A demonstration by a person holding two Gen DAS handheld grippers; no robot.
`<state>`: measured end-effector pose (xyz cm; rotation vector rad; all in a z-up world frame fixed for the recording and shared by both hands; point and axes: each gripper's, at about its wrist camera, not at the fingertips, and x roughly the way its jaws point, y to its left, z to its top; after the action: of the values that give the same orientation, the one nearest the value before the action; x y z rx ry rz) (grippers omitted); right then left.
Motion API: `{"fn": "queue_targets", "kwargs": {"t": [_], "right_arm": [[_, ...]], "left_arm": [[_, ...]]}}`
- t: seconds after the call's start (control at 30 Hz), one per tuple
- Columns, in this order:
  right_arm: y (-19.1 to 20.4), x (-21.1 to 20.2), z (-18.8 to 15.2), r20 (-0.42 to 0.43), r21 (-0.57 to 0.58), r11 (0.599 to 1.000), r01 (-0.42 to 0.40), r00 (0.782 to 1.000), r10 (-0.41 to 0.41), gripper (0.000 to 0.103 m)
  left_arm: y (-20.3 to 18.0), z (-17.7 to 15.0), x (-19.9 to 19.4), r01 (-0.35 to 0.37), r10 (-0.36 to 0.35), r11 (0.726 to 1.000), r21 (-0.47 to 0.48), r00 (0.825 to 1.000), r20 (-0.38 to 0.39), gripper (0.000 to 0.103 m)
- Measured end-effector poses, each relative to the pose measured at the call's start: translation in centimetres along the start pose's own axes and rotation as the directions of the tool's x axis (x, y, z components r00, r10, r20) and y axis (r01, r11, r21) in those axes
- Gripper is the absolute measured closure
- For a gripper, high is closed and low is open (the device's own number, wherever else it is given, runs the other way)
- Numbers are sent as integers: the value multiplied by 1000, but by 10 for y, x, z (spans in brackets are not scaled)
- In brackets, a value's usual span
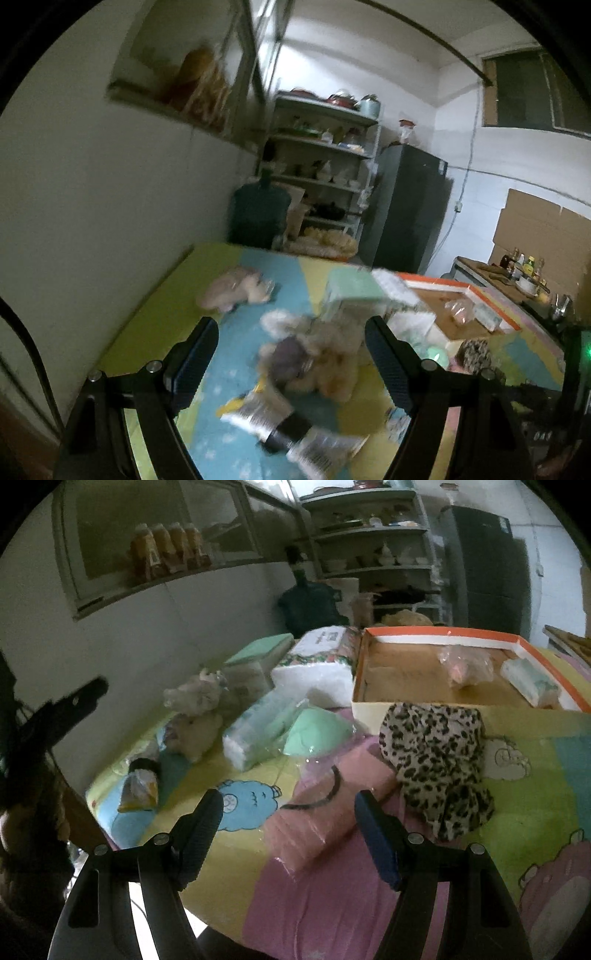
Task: Organize soft objects
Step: 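Move both grippers back over the remaining items on the bed, then grasp the white-yellow snack bag with the left gripper while the right grasps the pink wrapped package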
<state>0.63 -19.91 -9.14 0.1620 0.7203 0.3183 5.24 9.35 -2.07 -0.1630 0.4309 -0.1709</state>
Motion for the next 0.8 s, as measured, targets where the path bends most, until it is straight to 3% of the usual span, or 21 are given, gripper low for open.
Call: {"fn": "queue_targets", "kwargs": {"t": [0.43, 0.8], "right_arm": [[2, 11, -7, -32, 13, 999, 41, 999, -40, 28], [-6, 16, -12, -50, 38, 998, 44, 998, -42, 28]], "left_arm": [[20, -60, 12, -27, 7, 988, -154, 992, -126, 28], [19, -70, 37, 18, -64, 971, -240, 981, -183, 33]]}}
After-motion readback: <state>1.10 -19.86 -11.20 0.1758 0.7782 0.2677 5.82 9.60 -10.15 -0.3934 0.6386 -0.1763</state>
